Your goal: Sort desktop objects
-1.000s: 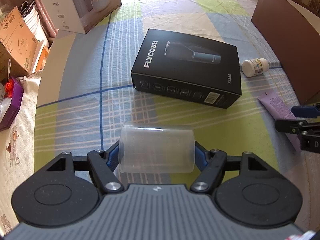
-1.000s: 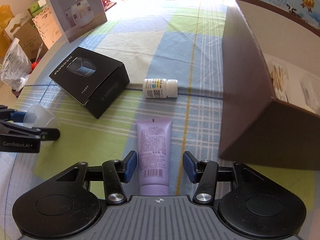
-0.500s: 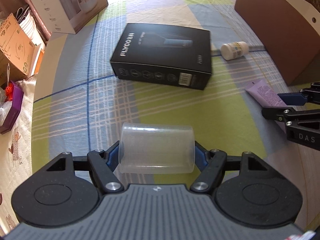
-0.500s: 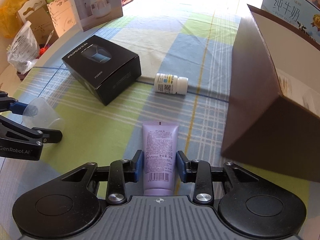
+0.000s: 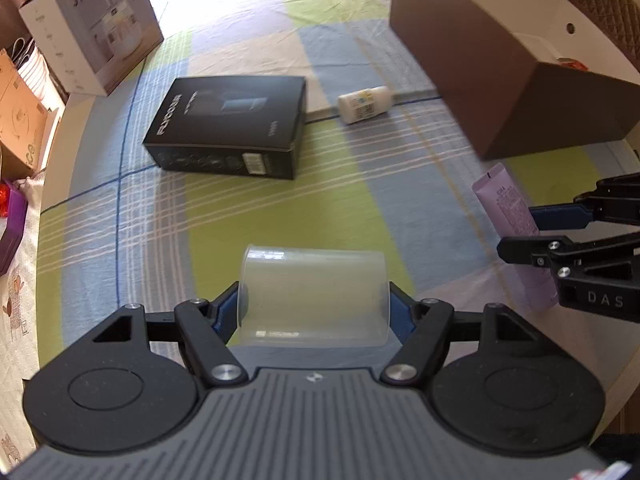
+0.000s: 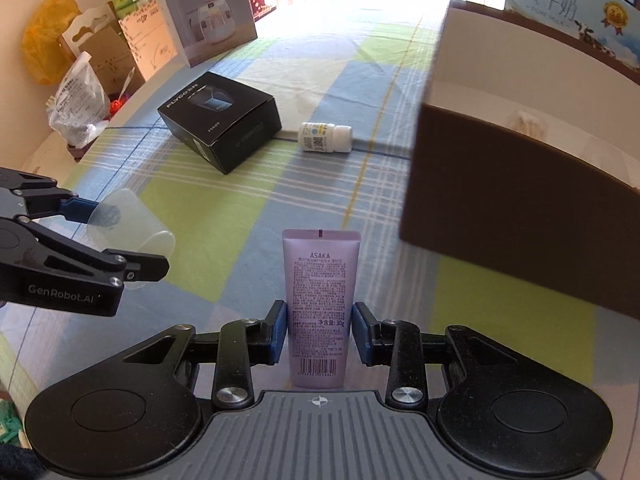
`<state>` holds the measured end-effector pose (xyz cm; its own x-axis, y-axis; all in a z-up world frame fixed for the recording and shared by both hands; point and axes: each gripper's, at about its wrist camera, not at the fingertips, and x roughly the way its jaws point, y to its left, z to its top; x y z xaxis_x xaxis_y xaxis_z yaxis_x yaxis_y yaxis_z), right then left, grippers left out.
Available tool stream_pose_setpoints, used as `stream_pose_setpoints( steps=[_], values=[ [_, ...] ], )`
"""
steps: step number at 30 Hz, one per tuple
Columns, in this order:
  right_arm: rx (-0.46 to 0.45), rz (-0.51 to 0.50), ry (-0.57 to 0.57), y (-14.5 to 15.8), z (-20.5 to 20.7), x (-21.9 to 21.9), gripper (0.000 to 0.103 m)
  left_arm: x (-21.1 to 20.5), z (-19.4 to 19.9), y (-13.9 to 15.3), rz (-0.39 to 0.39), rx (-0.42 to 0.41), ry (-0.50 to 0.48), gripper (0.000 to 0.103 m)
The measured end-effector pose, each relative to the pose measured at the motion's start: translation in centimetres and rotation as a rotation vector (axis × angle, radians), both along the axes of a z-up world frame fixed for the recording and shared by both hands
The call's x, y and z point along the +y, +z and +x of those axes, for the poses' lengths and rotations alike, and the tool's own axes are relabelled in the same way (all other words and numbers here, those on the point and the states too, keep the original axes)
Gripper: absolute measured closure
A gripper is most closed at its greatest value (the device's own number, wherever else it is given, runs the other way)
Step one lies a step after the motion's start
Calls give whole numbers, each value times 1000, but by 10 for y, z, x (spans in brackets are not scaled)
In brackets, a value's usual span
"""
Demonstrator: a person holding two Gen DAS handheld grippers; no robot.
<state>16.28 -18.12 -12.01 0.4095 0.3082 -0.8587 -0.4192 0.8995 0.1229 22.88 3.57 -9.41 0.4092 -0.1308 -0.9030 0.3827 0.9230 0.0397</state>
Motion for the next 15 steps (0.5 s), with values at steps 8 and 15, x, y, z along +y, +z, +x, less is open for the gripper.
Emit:
stream_pose_setpoints(
  steps=[8, 15],
  values=[
    [-26, 79, -56, 22, -22, -46, 71, -36, -16, 21, -32, -37, -61, 34],
    [-80, 148, -119, 37, -33, -83, 71, -61, -20, 35, -39, -73, -95, 34]
  ],
)
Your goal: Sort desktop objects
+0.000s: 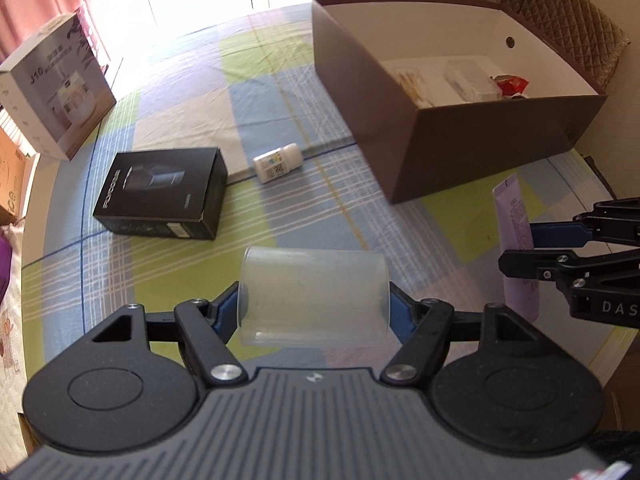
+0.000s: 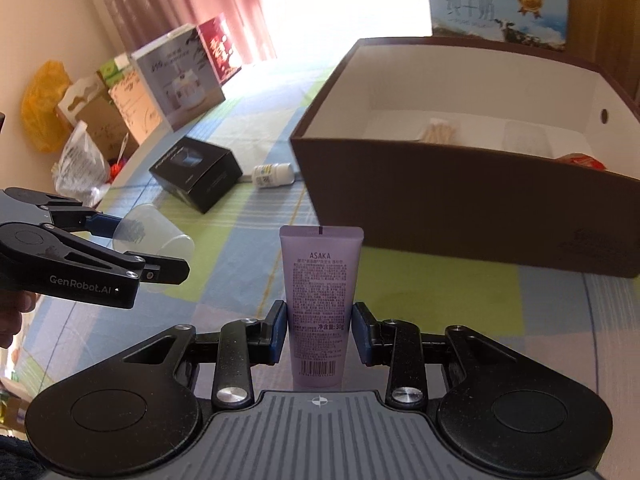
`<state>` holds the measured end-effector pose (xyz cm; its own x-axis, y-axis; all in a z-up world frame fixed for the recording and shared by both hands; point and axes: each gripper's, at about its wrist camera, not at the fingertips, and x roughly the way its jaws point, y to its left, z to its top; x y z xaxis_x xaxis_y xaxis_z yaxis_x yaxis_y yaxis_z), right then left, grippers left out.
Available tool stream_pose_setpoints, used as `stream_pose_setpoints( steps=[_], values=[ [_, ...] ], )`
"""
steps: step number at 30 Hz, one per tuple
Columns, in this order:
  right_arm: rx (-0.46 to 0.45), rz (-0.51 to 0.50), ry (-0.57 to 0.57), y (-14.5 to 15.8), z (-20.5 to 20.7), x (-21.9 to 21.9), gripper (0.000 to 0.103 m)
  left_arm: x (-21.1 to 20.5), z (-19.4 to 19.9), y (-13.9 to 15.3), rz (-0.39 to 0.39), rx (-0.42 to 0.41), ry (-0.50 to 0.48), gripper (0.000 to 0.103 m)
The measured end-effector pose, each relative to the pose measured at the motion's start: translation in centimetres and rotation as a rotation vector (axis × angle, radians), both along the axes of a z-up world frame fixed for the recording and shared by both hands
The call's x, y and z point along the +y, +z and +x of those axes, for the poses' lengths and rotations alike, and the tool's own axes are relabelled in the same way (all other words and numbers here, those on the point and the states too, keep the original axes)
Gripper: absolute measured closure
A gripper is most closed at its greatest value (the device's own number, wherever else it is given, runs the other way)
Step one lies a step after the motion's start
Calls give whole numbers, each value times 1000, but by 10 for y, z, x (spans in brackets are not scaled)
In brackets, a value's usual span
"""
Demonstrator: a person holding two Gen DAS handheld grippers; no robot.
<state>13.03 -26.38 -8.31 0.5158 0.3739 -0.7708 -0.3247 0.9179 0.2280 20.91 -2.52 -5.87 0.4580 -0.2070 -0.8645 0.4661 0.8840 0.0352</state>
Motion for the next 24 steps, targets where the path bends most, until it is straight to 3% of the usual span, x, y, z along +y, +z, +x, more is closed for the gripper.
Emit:
stream_pose_setpoints(
  steps=[24],
  values=[
    [-165, 63, -116, 74, 8, -85, 71, -82, 13, 55, -74, -139, -125, 34]
  ],
)
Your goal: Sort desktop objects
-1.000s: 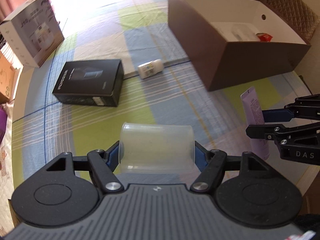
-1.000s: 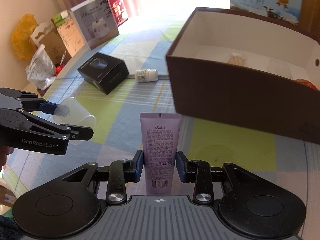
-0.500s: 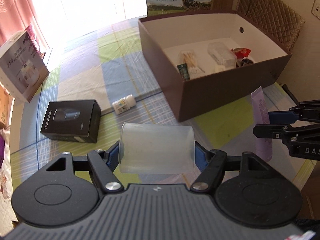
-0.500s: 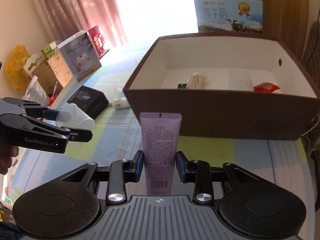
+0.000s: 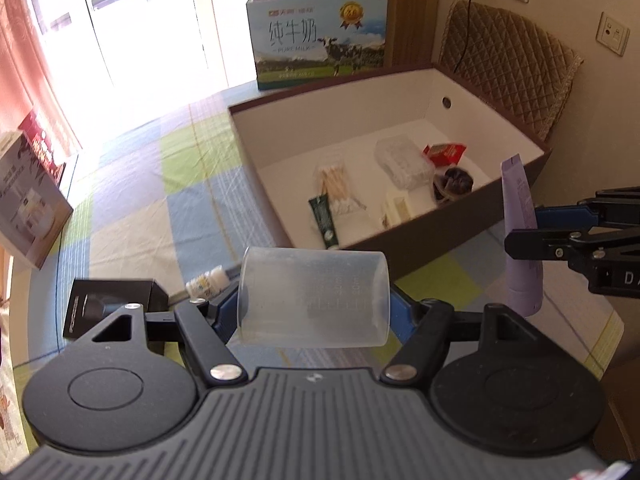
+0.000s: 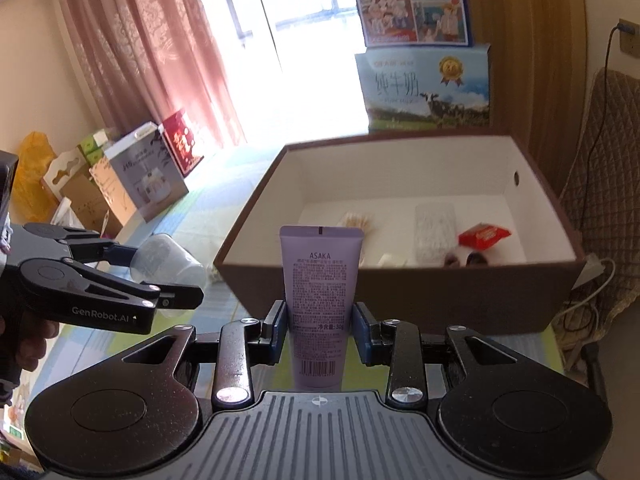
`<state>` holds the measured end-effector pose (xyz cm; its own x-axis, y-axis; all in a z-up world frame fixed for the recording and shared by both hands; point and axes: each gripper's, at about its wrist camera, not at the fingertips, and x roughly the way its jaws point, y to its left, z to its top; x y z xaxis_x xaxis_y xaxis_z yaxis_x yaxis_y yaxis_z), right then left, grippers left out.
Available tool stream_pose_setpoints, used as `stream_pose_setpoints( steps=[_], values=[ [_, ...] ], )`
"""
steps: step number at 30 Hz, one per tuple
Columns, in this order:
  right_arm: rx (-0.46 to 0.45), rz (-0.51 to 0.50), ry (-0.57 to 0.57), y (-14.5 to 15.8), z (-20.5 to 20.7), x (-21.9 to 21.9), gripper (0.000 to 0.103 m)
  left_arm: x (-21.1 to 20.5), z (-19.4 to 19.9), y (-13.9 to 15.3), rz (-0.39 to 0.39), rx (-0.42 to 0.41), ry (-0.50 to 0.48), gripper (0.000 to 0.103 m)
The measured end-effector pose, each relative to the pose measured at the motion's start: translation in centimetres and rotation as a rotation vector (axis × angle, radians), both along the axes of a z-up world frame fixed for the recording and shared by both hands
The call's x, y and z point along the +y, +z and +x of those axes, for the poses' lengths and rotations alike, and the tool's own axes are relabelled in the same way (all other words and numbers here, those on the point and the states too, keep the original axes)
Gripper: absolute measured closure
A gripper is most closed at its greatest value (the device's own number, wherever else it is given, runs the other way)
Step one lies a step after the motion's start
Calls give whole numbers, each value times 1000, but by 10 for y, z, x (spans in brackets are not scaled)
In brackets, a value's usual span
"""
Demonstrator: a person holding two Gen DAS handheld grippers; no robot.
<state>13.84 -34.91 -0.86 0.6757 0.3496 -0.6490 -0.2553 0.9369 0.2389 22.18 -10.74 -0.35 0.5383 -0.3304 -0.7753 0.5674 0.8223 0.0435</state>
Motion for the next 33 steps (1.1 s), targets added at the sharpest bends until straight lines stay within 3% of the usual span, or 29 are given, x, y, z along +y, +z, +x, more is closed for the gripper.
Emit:
stream_pose_setpoints(
  steps=[14, 33],
  values=[
    [-100, 7, -37, 40, 75, -53, 71, -65, 57, 18, -46, -48, -28, 34],
    [137, 49, -8, -44, 196, -54, 71, -115, 151, -40, 91, 30, -11, 34]
  ],
)
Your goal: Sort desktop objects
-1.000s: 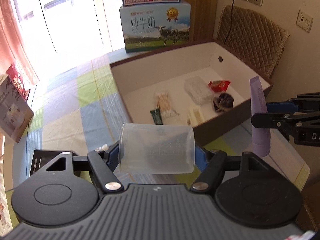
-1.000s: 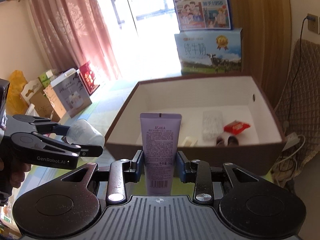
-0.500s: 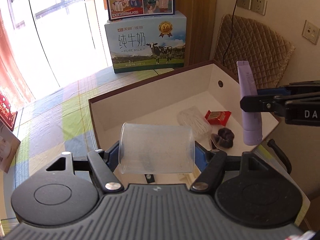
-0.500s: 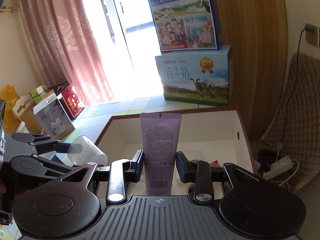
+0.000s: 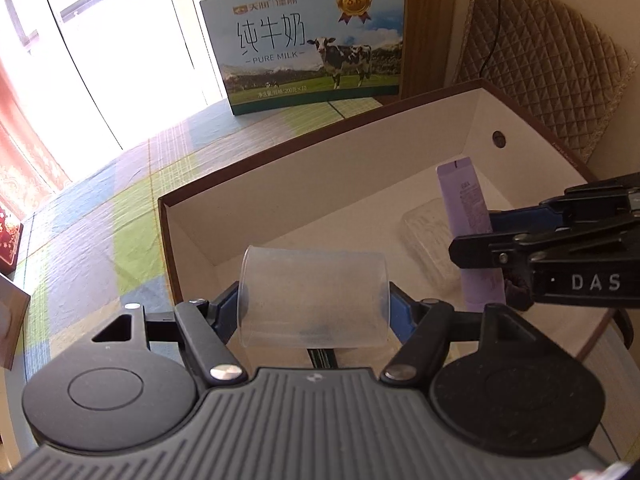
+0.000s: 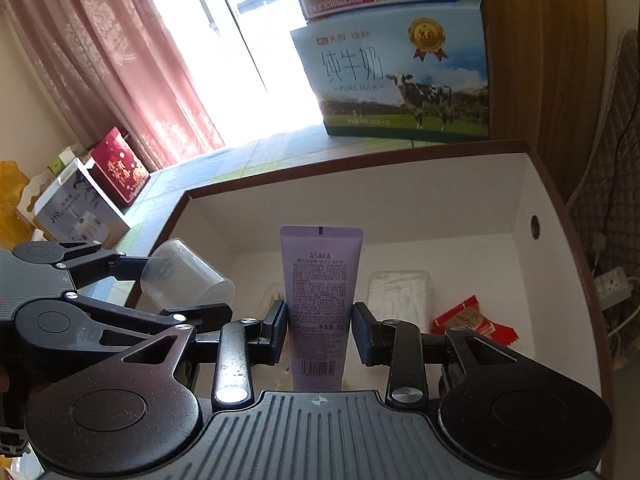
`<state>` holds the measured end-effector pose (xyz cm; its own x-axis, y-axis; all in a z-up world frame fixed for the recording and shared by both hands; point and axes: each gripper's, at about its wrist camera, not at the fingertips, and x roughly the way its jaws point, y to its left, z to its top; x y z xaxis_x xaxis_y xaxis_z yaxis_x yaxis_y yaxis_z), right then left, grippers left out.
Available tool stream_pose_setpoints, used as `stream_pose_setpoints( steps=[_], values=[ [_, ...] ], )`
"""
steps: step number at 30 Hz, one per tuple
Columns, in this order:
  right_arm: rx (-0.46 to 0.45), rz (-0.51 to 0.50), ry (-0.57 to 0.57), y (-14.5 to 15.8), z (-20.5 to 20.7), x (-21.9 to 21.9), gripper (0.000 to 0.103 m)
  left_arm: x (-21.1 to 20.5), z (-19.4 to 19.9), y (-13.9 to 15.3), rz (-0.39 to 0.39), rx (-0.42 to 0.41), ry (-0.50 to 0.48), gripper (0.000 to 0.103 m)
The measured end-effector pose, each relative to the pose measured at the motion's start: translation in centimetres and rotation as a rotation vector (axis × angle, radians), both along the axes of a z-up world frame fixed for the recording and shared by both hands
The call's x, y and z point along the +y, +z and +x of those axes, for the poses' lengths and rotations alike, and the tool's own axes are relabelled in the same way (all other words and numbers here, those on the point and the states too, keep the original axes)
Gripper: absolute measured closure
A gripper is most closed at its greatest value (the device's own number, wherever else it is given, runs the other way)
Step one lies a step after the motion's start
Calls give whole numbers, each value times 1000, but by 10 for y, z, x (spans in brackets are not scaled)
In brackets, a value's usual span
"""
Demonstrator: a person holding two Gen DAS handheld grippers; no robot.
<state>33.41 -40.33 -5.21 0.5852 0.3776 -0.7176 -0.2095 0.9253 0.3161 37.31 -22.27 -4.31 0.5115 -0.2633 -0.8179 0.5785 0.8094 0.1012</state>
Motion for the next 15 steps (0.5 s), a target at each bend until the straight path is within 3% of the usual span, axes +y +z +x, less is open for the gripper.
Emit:
stream_pose_setpoints(
  steps=[15],
  values=[
    [35, -13, 25, -16, 39, 12, 71, -7, 28, -19, 61, -5, -40, 34]
  ],
)
